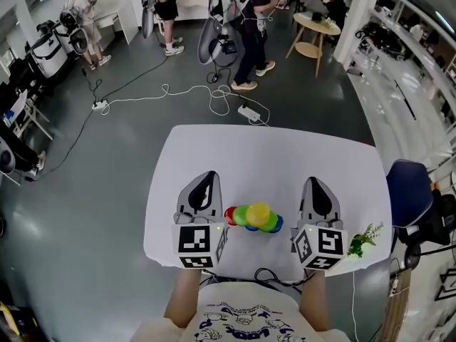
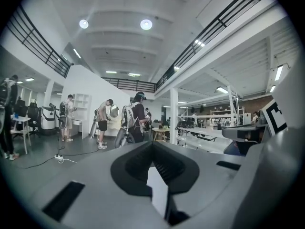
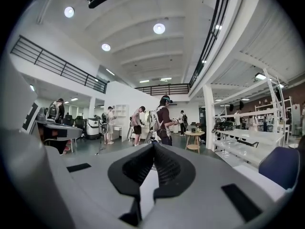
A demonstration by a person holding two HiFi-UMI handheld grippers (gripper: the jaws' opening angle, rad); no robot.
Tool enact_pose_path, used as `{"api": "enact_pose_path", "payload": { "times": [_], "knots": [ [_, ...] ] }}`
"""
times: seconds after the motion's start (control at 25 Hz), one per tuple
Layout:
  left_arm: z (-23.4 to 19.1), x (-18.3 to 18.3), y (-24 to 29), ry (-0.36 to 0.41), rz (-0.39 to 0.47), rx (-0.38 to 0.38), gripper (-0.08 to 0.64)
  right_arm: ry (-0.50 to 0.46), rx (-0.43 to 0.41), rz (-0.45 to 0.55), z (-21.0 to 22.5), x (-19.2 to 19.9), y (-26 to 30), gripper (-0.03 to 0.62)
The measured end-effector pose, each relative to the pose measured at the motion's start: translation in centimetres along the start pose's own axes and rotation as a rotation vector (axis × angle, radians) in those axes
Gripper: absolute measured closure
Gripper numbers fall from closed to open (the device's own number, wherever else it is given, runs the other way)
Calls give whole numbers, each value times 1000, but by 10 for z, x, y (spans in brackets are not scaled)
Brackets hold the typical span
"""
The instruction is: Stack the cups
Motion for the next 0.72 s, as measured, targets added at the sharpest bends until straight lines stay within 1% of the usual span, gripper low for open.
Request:
{"api": "enact_pose_path", "payload": {
  "times": [0.16, 0.48, 0.72],
  "knots": [
    [2, -6, -3, -5, 20, -8, 547, 8, -2, 6, -2, -1, -1, 577],
    [-1, -11, -14, -12, 34, -16, 546, 15, -12, 20, -10, -4, -4, 578],
    [5, -11, -17, -11, 25, -13, 548, 15, -17, 14, -5, -2, -8, 578]
  ]
}}
Point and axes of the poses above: the fingertips, and each gripper's own axes: y forward along the fingers, z to its right, x out of its underside, the point moved 6 cm from there along -y, backward along the fingers, and after that the axes turned 8 degrees about z, right-handed, at the moved point
